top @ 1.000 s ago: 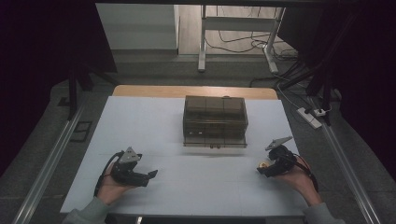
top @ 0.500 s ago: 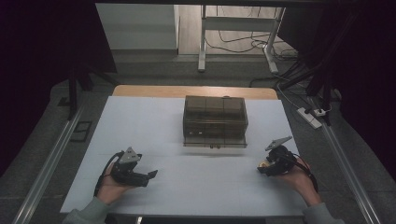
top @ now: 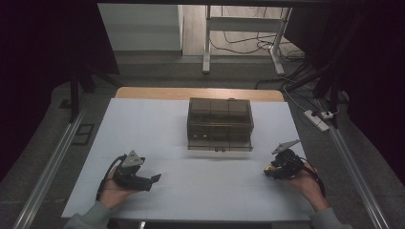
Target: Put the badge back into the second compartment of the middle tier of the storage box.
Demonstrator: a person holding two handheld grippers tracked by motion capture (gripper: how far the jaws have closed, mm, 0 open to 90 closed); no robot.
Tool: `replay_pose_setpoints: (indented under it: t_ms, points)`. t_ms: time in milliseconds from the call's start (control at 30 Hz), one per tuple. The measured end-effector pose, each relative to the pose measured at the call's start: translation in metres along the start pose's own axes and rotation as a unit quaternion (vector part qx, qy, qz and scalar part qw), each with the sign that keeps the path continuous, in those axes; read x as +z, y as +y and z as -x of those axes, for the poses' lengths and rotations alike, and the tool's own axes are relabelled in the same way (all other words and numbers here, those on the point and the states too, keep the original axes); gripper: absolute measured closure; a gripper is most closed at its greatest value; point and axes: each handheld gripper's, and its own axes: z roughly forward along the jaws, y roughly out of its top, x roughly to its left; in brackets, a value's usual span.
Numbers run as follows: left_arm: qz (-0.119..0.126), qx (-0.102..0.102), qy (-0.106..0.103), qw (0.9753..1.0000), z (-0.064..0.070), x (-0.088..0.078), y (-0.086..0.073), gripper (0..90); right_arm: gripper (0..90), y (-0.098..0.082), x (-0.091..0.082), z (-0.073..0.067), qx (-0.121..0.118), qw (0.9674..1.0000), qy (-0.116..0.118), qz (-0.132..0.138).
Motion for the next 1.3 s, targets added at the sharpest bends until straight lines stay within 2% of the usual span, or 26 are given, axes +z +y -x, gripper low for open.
replay_pose_setpoints:
  t_ms: [267,400,433,567,600,633,733,833,933,1033,1200,1267,1300]
  points:
    - [-0.001,-0.001,-0.001,1.0,0.0,0.0,0.0,11.1,47.3,0.001,-0.003,0.0,-0.003,0.9999,-0.001,0.012]
    - [0.0,-0.002,-0.001,1.0,0.0,0.0,0.0,11.1,47.3,0.002,-0.01,0.0,0.004,0.9995,-0.008,0.031]
    - [0.0,-0.002,-0.001,1.0,0.0,0.0,0.0,11.1,47.3,0.002,-0.013,0.0,0.005,0.9988,-0.014,0.047]
    - [0.0,-0.002,-0.001,1.0,0.0,0.0,0.0,11.1,47.3,0.003,-0.019,0.001,0.012,0.9976,-0.017,0.067]
    - [0.0,-0.002,-0.001,1.0,0.0,0.0,0.0,11.1,47.3,0.003,-0.022,0.001,0.015,0.9964,-0.019,0.081]
    - [0.0,-0.002,-0.001,1.0,0.0,0.0,0.0,11.1,47.3,0.003,-0.022,0.001,0.015,0.9964,-0.019,0.081]
    - [-0.001,-0.002,0.0,1.0,-0.001,0.0,0.0,11.2,47.3,0.002,-0.028,0.002,0.023,0.9934,-0.022,0.11]
    - [0.0,-0.002,0.0,1.0,-0.001,0.0,0.0,11.2,47.3,0.002,-0.031,0.003,0.028,0.992,-0.024,0.121]
    - [0.0,-0.003,-0.001,1.0,-0.001,0.0,0.0,11.2,47.3,0.001,-0.035,0.004,0.036,0.9883,-0.026,0.146]
    - [0.001,-0.003,0.0,1.0,-0.001,0.0,0.0,11.3,47.3,0.001,-0.037,0.004,0.037,0.9866,-0.029,0.156]
    - [0.001,-0.004,-0.001,1.0,-0.001,-0.001,0.0,11.3,47.3,0.001,-0.045,0.003,0.039,0.979,-0.03,0.198]
    - [0.001,-0.004,0.0,1.0,-0.001,-0.001,0.0,11.3,47.2,0.001,-0.047,0.003,0.04,0.9766,-0.034,0.208]
    - [0.001,-0.004,0.0,1.0,-0.002,-0.001,0.0,11.3,47.2,0.001,-0.047,0.003,0.04,0.9766,-0.034,0.208]
